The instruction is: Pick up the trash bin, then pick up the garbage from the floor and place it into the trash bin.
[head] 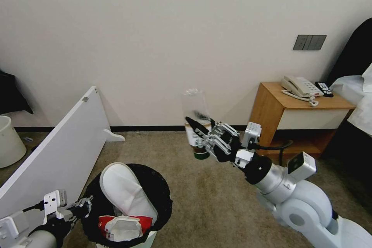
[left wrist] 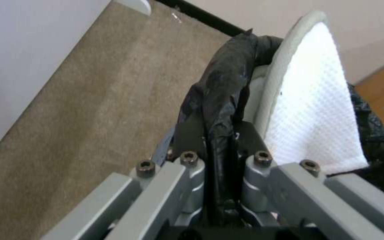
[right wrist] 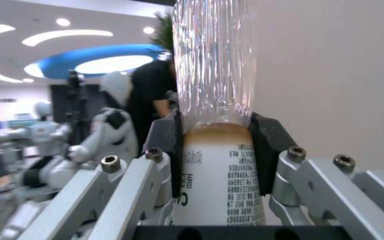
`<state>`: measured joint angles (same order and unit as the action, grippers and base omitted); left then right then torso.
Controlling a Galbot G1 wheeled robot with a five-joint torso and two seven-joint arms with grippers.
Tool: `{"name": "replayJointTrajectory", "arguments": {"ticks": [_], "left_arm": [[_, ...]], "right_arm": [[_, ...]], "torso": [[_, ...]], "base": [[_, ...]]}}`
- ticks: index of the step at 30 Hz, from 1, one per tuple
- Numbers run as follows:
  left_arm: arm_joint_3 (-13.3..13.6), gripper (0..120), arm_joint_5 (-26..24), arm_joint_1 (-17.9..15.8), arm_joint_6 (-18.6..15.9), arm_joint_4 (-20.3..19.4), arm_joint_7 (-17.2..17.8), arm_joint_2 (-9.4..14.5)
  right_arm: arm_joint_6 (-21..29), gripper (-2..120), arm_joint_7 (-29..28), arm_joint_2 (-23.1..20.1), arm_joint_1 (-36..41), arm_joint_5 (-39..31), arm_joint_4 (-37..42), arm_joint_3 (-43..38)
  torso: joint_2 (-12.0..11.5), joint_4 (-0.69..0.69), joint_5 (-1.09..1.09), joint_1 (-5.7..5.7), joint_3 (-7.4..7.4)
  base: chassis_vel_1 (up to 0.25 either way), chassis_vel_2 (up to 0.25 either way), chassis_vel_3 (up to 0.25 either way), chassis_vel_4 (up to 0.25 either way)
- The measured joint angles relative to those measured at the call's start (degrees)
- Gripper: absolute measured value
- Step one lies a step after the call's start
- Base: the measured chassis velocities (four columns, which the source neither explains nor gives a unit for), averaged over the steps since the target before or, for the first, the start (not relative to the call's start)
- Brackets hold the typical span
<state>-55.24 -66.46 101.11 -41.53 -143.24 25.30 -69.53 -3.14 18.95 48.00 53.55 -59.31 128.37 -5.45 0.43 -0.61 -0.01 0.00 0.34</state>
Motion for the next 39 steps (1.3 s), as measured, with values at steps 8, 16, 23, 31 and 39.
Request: {"name": "replayJointTrajectory", "arguments": {"ticks": [8, 16, 23, 31, 39], "left_arm": [[-0.09, 5, 0.00, 0.37, -0.01, 0.00, 0.17, 0.10], [0.14, 5, 0.06, 0.12, -0.01, 0.00, 0.28, 0.06], [-0.09, 5, -0.20, 0.17, -0.03, 0.00, 0.40, 0.50], [-0.05, 5, -0.37, 0.04, -0.07, 0.00, 0.51, 0.46], [-0.09, 5, -0.54, -0.02, -0.12, 0.00, 0.59, 0.43]], "right_arm": [[-0.84, 28, 3.81, 1.76, -4.48, -0.21, -2.53, 7.63], [-1.23, 28, 4.28, 4.73, -11.01, 0.66, -5.85, 15.12], [-1.12, 28, 3.14, 6.99, -14.25, 1.54, -8.26, 19.83], [-0.77, 28, 1.32, 8.10, -16.06, 2.60, -10.02, 23.57], [0.27, 27, -2.00, 7.48, -15.63, 5.43, -11.59, 26.13]], "torso": [[0.00, -0.02, 0.00, 0.00, 0.00], [0.00, 0.00, -0.01, 0.00, 0.00], [0.00, -0.01, 0.00, 0.00, 0.00], [0.00, 0.00, 0.00, 0.00, 0.00], [0.00, -0.01, 0.01, 0.00, 0.00]], "base": [[0.000, 0.000, 0.000, 0.000], [0.000, 0.000, 0.000, 0.000], [0.000, 0.000, 0.000, 0.000], [0.000, 0.000, 0.000, 0.000], [0.000, 0.000, 0.000, 0.000]]}}
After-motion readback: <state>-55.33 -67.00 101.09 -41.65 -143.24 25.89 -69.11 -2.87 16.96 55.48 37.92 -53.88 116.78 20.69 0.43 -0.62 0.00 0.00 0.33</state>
